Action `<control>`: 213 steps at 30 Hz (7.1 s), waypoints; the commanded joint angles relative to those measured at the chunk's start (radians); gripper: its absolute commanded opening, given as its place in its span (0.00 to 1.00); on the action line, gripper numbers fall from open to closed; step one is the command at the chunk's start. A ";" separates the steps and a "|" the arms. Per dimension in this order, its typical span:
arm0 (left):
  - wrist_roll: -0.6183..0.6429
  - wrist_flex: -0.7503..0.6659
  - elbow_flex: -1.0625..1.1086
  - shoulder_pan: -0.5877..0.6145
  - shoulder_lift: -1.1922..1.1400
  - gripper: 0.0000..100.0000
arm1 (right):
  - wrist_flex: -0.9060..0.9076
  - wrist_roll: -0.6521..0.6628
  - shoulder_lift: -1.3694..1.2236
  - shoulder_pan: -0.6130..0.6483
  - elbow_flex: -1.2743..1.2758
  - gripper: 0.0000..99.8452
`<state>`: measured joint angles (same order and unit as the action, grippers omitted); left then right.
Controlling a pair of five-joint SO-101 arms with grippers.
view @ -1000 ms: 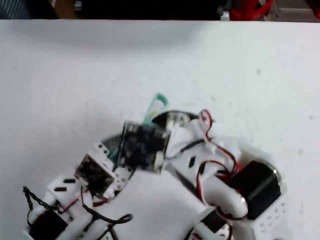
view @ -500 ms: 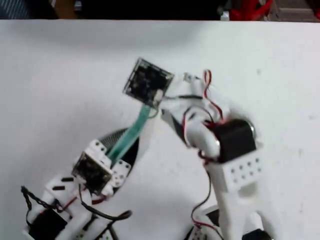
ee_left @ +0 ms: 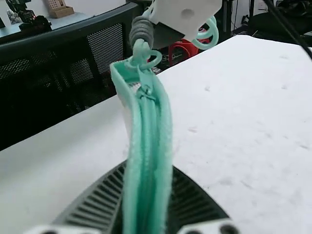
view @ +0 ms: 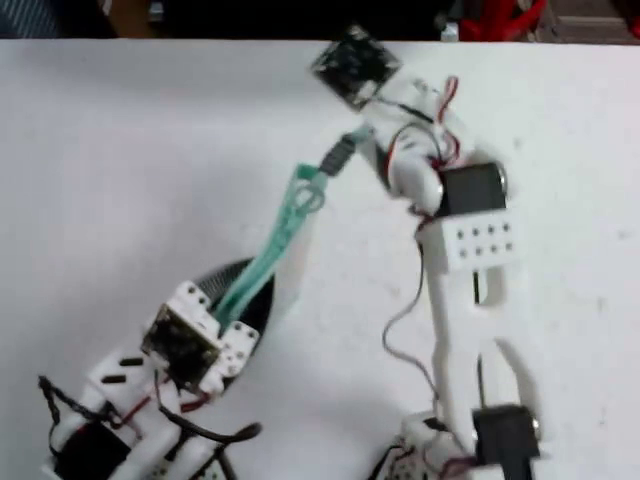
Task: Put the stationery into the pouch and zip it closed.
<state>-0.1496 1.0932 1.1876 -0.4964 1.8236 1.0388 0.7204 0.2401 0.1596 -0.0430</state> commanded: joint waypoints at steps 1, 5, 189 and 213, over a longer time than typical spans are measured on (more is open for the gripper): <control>-0.011 0.031 -0.044 0.004 0.008 0.02 | -0.084 -0.006 -0.039 -0.067 -0.021 0.02; -0.017 0.043 -0.060 0.004 0.008 0.02 | -0.160 -0.006 -0.110 -0.125 -0.023 0.02; 0.101 -0.054 -0.026 0.010 0.005 0.18 | 0.288 -0.057 0.711 0.587 0.264 0.02; -0.008 -0.104 0.038 -0.042 0.005 0.02 | 0.124 -0.021 0.590 0.196 0.259 0.02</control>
<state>-0.1450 0.9766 1.2459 -0.5224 1.8282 1.1830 0.6836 0.8523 0.3698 0.2256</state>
